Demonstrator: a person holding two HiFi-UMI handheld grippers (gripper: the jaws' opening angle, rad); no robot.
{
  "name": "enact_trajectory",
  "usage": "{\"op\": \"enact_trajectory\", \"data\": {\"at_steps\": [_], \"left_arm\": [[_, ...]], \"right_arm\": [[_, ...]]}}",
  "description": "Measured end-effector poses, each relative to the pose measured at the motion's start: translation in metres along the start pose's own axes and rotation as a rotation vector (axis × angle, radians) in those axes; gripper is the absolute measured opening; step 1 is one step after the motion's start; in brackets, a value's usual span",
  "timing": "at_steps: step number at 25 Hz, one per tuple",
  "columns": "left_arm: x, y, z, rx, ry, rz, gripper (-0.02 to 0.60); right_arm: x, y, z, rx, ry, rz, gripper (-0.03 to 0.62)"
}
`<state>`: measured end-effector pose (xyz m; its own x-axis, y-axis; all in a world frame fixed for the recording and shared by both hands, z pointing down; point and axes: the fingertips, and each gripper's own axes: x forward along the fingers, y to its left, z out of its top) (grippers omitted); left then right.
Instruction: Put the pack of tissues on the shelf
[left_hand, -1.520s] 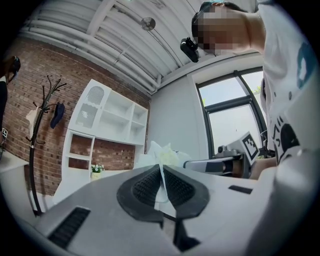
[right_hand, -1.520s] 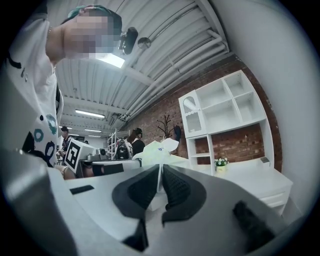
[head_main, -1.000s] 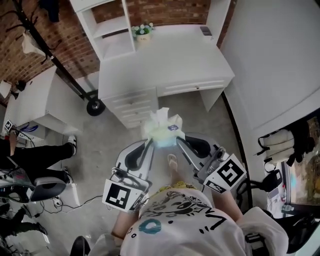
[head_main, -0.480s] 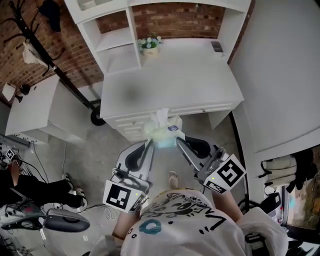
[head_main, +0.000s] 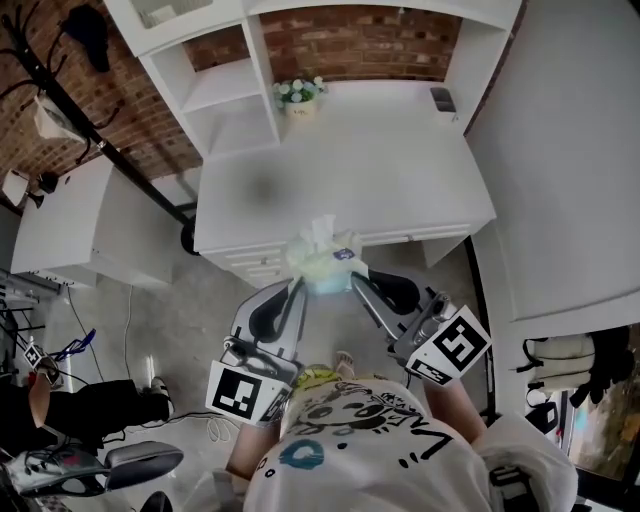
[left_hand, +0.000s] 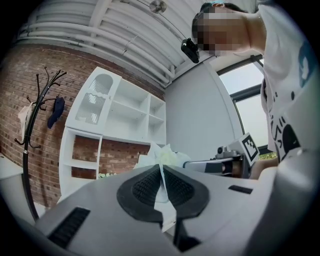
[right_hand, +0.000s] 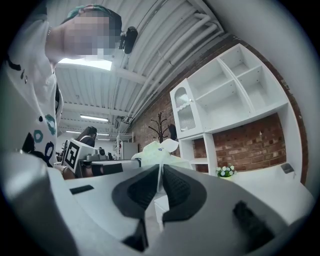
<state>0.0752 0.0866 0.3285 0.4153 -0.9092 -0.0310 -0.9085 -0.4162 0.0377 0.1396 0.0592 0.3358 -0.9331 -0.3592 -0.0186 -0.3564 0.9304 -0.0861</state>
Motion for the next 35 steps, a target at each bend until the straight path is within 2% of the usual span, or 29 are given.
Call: {"op": "enact_trajectory", "data": {"at_steps": [12,18,23,35], "left_arm": [[0.044,0.046,-0.005,-0.015,0.0,-0.008,0.02],[0.079,0.102,0.002,-0.021,-0.014,-0.015,0.019],[0.094,0.135,0.01,-0.002,-0.023,-0.029,0.02],[0.127,0.255,0.02,-0.017,-0.014,-0.014,0.019]], "right_arm": [[0.043,-0.047,-0.004,0.01,0.013,-0.005,0.034],[0.096,-0.084,0.006,-0.005,-0.001,-0.024,0.035],[0.127,-0.098,0.01,-0.007,-0.015,-0.034,0.035],[0.247,-0.14,0.021,-0.005,-0.004,-0.02,0.035]]}}
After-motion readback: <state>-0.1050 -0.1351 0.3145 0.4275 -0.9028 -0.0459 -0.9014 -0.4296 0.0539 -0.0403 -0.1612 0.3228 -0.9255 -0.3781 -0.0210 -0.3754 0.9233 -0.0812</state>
